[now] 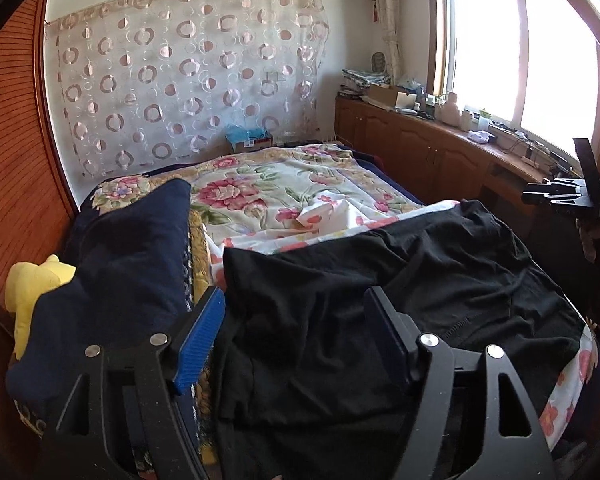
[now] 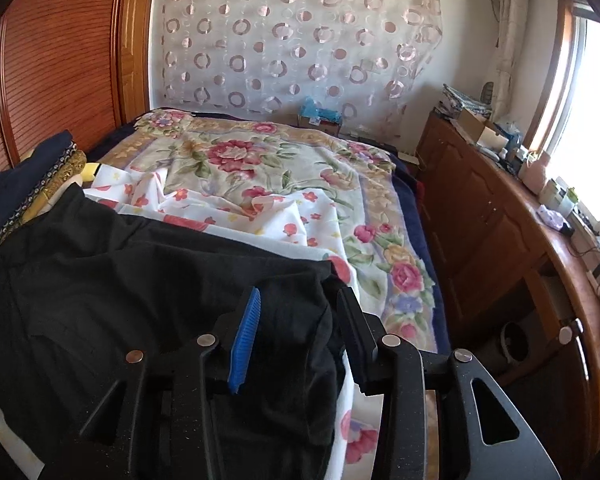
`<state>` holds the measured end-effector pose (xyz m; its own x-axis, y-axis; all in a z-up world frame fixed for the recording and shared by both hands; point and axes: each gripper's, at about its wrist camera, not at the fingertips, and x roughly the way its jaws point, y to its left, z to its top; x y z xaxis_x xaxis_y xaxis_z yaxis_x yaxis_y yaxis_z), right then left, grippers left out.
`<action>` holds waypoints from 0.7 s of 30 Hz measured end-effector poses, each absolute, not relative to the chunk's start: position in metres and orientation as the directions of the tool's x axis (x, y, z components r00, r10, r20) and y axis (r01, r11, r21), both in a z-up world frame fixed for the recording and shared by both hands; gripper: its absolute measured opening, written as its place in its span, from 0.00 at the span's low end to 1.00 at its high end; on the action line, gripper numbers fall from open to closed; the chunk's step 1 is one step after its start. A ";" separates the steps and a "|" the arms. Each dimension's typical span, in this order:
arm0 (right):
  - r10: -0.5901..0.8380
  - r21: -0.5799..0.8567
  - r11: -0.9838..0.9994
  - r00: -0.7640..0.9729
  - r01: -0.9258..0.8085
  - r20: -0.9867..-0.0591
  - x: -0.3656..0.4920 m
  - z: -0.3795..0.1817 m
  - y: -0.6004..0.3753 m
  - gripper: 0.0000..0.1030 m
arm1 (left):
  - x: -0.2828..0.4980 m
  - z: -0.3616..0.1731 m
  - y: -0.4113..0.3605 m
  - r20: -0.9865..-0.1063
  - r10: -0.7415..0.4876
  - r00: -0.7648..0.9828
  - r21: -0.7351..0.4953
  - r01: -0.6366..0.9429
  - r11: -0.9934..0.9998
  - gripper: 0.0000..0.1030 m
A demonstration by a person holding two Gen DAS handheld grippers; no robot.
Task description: Fold small clothes
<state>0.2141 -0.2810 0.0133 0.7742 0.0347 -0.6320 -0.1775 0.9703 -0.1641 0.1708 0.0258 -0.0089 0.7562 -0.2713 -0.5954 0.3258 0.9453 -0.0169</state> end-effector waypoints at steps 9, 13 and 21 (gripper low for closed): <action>0.089 -0.049 0.985 0.734 -0.165 -0.673 0.165 -0.032 -0.332 0.40 | 0.154 -0.052 0.019 -0.674 -0.287 0.681 -0.082 0.316 0.945 0.71; 0.106 0.001 0.989 0.705 -0.147 -0.701 0.160 -0.044 -0.348 0.40 | 0.156 -0.077 0.017 -0.717 -0.277 0.640 -0.103 0.295 0.950 0.71; 0.123 0.040 0.990 0.670 -0.137 -0.732 0.159 -0.057 -0.364 0.40 | 0.159 -0.098 0.017 -0.758 -0.245 0.605 -0.101 0.263 0.960 0.71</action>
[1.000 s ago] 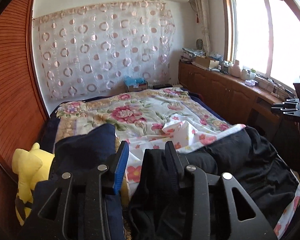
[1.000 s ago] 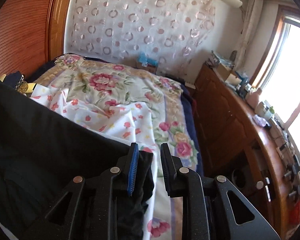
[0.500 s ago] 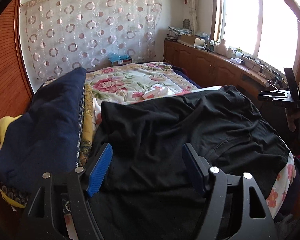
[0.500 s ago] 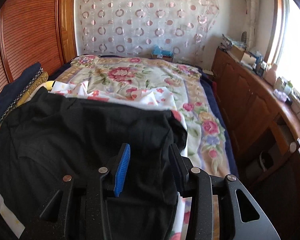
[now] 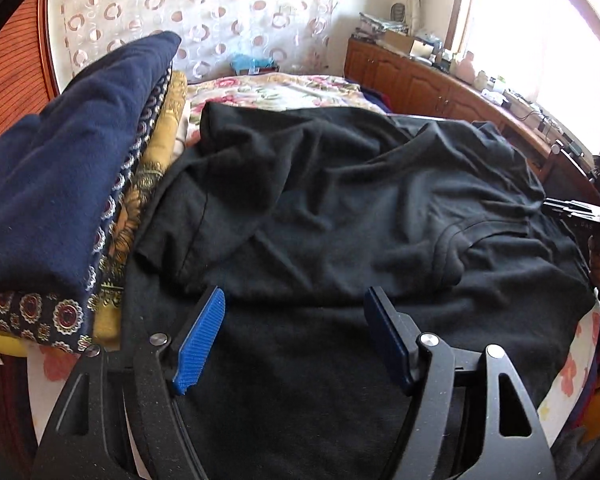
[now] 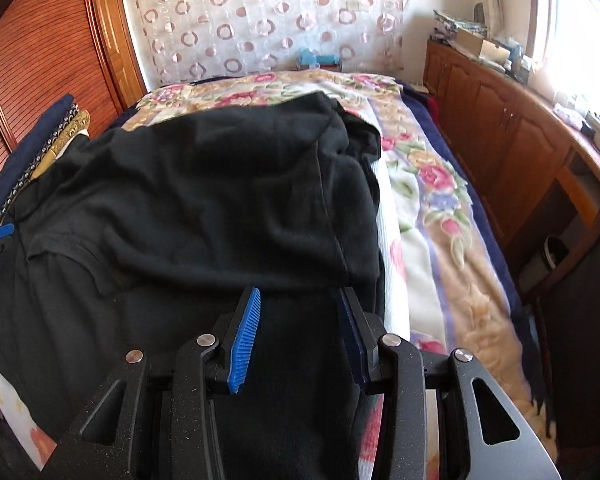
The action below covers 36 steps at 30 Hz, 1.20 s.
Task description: Fold small clothes
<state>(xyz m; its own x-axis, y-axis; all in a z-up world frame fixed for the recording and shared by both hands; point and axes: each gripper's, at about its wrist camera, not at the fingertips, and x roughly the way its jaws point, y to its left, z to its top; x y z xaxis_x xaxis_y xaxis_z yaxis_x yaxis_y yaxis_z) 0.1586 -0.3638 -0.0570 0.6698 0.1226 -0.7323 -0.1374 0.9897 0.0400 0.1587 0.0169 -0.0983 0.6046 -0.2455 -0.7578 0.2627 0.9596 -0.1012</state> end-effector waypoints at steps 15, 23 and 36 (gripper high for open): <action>0.081 0.020 0.995 0.680 -0.098 -0.729 0.194 -0.043 -0.367 0.41 | 0.159 -0.110 0.007 -0.781 -0.205 0.590 -0.034 0.287 0.957 0.81; 0.080 0.015 0.995 0.684 -0.101 -0.725 0.194 -0.065 -0.353 0.44 | 0.155 -0.106 0.023 -0.759 -0.246 0.603 -0.133 0.227 0.965 0.71; 0.072 -0.001 0.994 0.682 -0.106 -0.728 0.194 -0.064 -0.352 0.46 | 0.174 -0.105 0.041 -0.744 -0.201 0.637 -0.220 0.049 0.974 0.53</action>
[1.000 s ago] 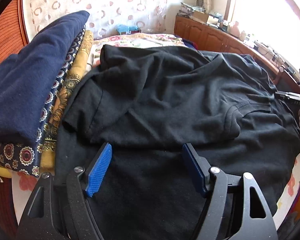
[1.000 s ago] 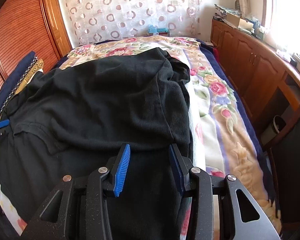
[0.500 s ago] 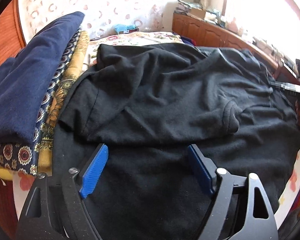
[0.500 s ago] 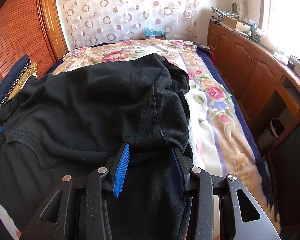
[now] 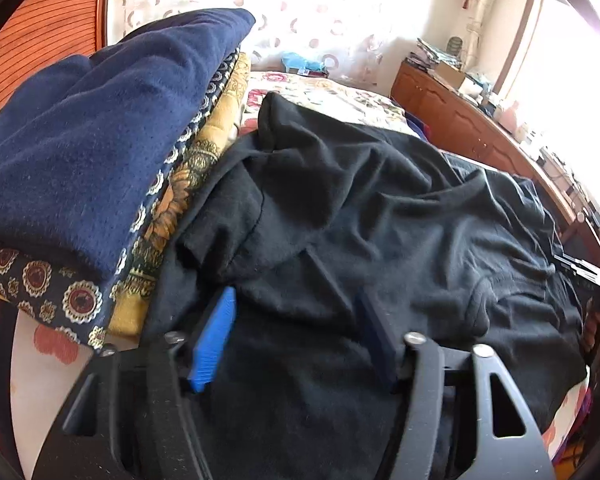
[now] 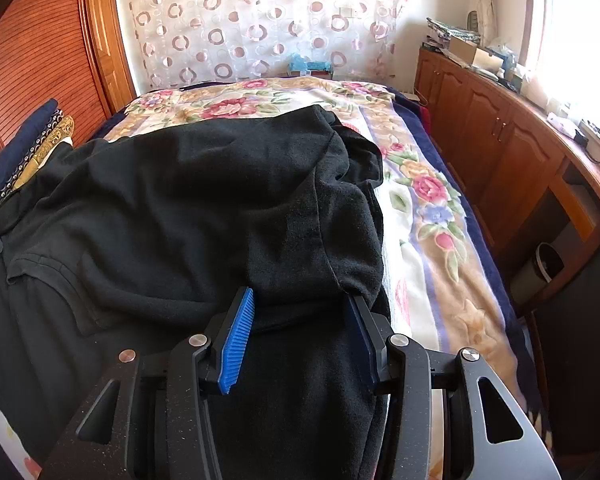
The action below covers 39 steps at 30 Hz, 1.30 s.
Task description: Fold small clothes
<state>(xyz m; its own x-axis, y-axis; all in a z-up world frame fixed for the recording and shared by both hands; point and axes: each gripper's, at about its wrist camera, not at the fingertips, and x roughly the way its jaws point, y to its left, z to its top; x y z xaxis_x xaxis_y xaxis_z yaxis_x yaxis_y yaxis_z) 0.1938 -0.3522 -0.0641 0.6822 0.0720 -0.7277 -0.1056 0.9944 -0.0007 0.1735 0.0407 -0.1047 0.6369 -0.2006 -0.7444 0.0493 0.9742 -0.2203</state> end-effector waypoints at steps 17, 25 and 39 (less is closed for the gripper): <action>0.108 -0.018 0.987 0.742 -0.159 -0.661 0.180 -0.045 -0.344 0.05 | 0.149 -0.063 0.034 -0.628 -0.161 0.762 -0.142 0.091 0.986 0.04; 0.117 -0.033 0.986 0.826 -0.161 -0.552 0.145 -0.005 -0.356 0.05 | 0.118 -0.026 0.039 -0.542 -0.209 0.814 -0.180 0.131 0.975 0.03; 0.158 -0.022 0.981 0.853 -0.194 -0.497 0.082 0.008 -0.367 0.04 | 0.056 -0.024 0.052 -0.508 -0.232 0.829 -0.197 0.151 0.969 0.04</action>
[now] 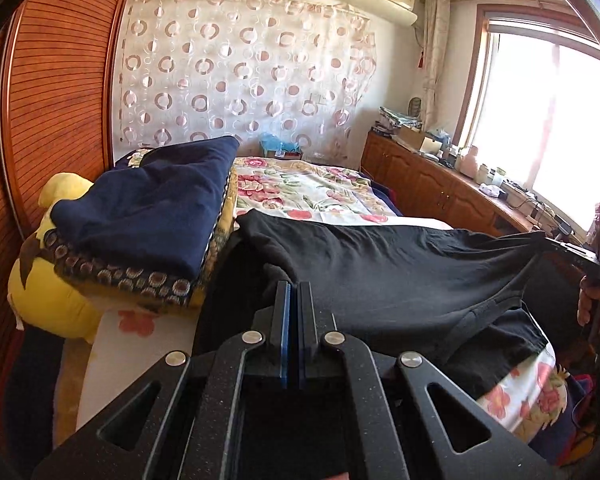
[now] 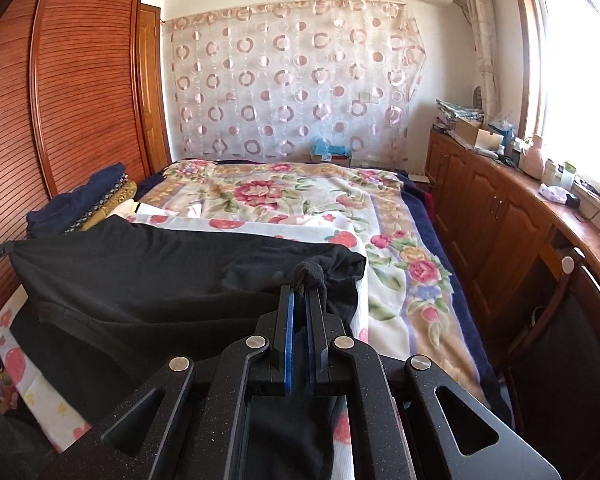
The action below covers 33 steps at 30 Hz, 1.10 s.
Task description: Fold small clothes
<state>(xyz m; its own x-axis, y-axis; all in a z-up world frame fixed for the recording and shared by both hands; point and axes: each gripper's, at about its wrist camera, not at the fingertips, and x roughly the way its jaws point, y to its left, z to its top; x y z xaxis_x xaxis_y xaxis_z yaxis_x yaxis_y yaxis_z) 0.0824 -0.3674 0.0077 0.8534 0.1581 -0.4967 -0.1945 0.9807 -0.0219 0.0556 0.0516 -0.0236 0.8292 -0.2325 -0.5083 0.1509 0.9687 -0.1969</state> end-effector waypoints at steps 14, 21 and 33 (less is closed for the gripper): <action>0.156 -0.039 0.978 0.838 -0.206 -0.523 0.063 -0.004 -0.370 0.05 | 0.036 -0.035 0.047 -0.551 -0.206 0.809 -0.136 0.156 0.978 0.03; 0.145 -0.016 0.981 0.779 -0.195 -0.610 0.079 -0.041 -0.374 0.05 | 0.041 -0.067 0.044 -0.637 -0.189 0.748 -0.126 0.141 0.982 0.04; 0.132 -0.011 0.984 0.758 -0.180 -0.639 0.088 -0.043 -0.376 0.05 | 0.040 -0.072 0.046 -0.654 -0.181 0.735 -0.114 0.141 0.983 0.35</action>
